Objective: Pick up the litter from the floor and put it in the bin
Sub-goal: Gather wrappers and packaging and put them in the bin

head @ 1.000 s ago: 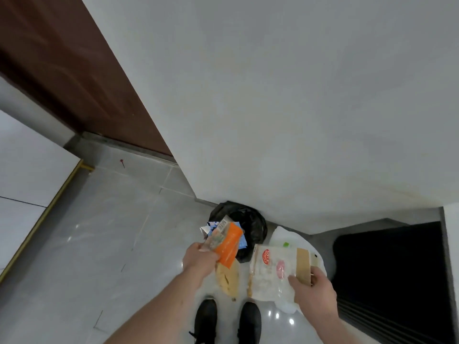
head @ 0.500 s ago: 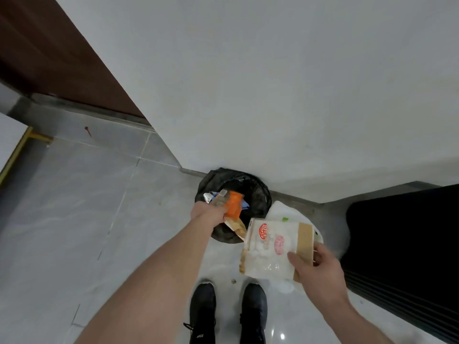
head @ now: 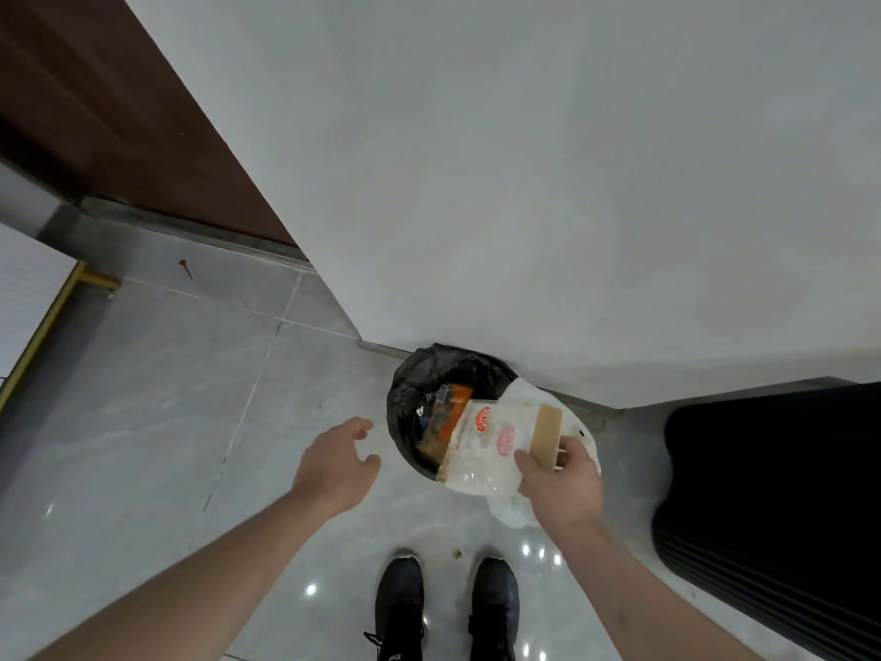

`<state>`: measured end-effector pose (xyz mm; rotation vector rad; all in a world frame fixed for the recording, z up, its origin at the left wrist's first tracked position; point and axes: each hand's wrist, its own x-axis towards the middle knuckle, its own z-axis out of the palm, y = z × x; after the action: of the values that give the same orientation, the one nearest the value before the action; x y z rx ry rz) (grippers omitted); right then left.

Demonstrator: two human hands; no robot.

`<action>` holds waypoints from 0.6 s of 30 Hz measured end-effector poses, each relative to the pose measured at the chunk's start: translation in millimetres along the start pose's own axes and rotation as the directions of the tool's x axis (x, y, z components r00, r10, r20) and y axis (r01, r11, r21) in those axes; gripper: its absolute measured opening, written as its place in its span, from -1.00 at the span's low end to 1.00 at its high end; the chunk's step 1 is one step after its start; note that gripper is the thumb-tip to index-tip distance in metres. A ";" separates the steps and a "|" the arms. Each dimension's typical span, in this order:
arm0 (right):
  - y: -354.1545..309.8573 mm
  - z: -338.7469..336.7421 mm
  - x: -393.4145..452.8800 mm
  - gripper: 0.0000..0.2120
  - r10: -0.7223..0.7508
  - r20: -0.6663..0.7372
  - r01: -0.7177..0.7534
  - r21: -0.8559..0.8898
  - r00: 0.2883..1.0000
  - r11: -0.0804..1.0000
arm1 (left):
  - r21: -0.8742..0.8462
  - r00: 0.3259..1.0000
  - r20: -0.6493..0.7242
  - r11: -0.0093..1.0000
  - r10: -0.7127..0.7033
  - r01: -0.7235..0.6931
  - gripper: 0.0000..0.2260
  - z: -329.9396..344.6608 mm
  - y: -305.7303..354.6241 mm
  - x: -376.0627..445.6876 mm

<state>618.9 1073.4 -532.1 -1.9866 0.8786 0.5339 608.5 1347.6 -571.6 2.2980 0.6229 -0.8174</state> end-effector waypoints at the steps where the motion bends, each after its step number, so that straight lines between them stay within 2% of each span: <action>1: -7.3 11.3 5.6 -0.77 -0.009 -0.007 0.009 -0.028 1.000 1.000 | -0.001 1.000 -0.003 1.000 0.001 -0.001 -0.56 -5.6 -5.8 -1.4; 8: -19.6 91.3 53.4 -0.76 -0.044 0.023 0.048 -0.233 0.999 0.971 | -0.076 0.999 -0.018 0.997 0.026 -0.027 -0.59 -7.4 -38.9 4.5; 13: 0.0 128.3 78.9 -0.40 0.072 0.183 0.015 -0.434 0.980 0.901 | -0.140 0.999 -0.033 0.990 -0.008 0.003 -0.64 0.2 -48.9 2.3; 18: 3.6 111.1 50.7 -0.41 0.006 0.261 0.107 -0.417 0.965 0.903 | -0.120 1.000 -0.008 0.993 -0.023 0.022 -0.63 -3.2 -44.9 -14.0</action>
<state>645.9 1147.4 -625.6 -2.2567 0.5766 0.9999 573.1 1378.1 -577.4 2.1907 0.6844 -0.7589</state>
